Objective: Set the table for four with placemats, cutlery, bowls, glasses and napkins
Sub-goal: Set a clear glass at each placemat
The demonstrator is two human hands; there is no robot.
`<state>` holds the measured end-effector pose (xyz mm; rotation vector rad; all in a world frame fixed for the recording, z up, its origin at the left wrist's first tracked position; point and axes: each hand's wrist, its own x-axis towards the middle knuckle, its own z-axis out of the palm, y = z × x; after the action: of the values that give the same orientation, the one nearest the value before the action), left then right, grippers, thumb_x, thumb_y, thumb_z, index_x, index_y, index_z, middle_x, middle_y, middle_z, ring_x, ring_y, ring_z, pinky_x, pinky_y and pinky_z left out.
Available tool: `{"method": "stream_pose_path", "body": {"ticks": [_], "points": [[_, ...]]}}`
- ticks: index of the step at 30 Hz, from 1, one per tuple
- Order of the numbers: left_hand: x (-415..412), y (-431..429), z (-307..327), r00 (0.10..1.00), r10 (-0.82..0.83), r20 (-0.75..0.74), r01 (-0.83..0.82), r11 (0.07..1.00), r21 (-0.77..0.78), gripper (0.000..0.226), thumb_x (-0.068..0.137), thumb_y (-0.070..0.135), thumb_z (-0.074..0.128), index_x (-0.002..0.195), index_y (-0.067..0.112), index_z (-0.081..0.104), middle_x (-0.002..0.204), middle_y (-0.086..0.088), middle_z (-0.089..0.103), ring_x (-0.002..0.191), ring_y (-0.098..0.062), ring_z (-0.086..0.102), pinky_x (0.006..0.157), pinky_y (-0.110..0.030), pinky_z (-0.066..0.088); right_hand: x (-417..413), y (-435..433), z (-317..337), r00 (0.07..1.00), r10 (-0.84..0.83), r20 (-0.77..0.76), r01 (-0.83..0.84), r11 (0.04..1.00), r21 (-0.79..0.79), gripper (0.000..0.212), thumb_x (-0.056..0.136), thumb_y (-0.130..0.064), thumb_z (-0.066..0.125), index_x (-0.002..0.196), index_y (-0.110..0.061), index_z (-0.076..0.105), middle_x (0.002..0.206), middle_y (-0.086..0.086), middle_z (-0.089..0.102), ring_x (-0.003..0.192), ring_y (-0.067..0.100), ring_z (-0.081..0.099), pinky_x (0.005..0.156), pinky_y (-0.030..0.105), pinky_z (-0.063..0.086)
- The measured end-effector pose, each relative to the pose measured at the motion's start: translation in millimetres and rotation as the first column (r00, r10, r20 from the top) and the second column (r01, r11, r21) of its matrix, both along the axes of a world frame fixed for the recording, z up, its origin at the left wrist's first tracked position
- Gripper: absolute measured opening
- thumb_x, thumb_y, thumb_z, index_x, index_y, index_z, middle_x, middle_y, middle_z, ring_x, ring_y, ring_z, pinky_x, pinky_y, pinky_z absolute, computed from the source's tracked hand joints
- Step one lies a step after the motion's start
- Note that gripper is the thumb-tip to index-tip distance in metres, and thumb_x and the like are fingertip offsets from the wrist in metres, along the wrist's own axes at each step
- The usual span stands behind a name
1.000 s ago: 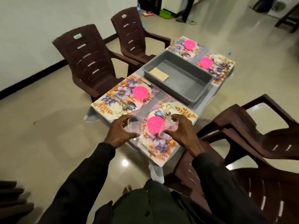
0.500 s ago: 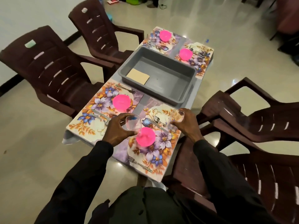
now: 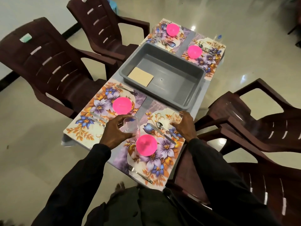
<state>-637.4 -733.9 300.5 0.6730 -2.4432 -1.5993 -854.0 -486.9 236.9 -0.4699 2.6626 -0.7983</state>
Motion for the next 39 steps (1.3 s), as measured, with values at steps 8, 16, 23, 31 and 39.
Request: {"method": "stream_pose_path", "body": {"ticks": [8, 16, 23, 31, 39], "points": [[8, -6, 3, 0.999, 0.038, 0.02, -0.038, 0.999, 0.011, 0.06, 0.064, 0.011, 0.095, 0.117, 0.022, 0.069, 0.115, 0.02, 0.066, 0.106, 0.015, 0.059, 0.084, 0.001, 0.042, 5, -6, -9, 1.0, -0.012, -0.014, 0.011, 1.0, -0.021, 0.078, 0.076, -0.034, 0.089, 0.137, -0.006, 0.049, 0.135, 0.014, 0.057, 0.122, 0.029, 0.057, 0.098, 0.039, 0.047], [14, -20, 5, 0.999, 0.039, 0.005, -0.039, 0.999, -0.004, 0.061, 0.064, 0.01, 0.095, 0.119, 0.019, 0.07, 0.119, 0.008, 0.07, 0.111, 0.004, 0.061, 0.087, -0.004, 0.046, 7, -4, -13, 1.0, -0.004, -0.007, 0.004, 1.0, -0.007, 0.08, 0.074, -0.037, 0.09, 0.137, -0.011, 0.048, 0.137, 0.01, 0.056, 0.123, 0.026, 0.057, 0.101, 0.044, 0.05], [18, -25, 4, 0.999, 0.044, 0.027, -0.043, 0.999, -0.032, 0.062, 0.065, 0.013, 0.095, 0.12, 0.022, 0.07, 0.12, 0.01, 0.069, 0.111, 0.001, 0.062, 0.087, -0.003, 0.045, 8, -4, -12, 1.0, 0.021, -0.009, -0.021, 1.0, 0.0, 0.079, 0.074, -0.031, 0.09, 0.138, -0.008, 0.05, 0.136, 0.012, 0.055, 0.122, 0.027, 0.057, 0.099, 0.036, 0.045], [22, -27, 5, 0.999, 0.05, 0.017, -0.05, 0.999, -0.019, 0.06, 0.065, 0.012, 0.095, 0.118, 0.024, 0.07, 0.117, 0.02, 0.067, 0.106, 0.011, 0.06, 0.082, 0.0, 0.043, 10, -5, -12, 1.0, 0.028, -0.004, -0.028, 1.0, 0.002, 0.079, 0.076, -0.03, 0.089, 0.14, -0.008, 0.048, 0.139, 0.013, 0.054, 0.124, 0.029, 0.056, 0.101, 0.038, 0.046], [23, -29, 4, 0.999, 0.049, 0.023, -0.048, 0.998, -0.032, 0.06, 0.066, 0.013, 0.095, 0.119, 0.023, 0.069, 0.116, 0.016, 0.068, 0.106, 0.012, 0.06, 0.085, 0.0, 0.043, 10, -6, 1, 0.999, 0.039, -0.022, -0.039, 0.999, 0.006, 0.081, 0.079, -0.034, 0.086, 0.144, -0.01, 0.045, 0.145, 0.013, 0.051, 0.129, 0.03, 0.052, 0.106, 0.042, 0.045]]}}
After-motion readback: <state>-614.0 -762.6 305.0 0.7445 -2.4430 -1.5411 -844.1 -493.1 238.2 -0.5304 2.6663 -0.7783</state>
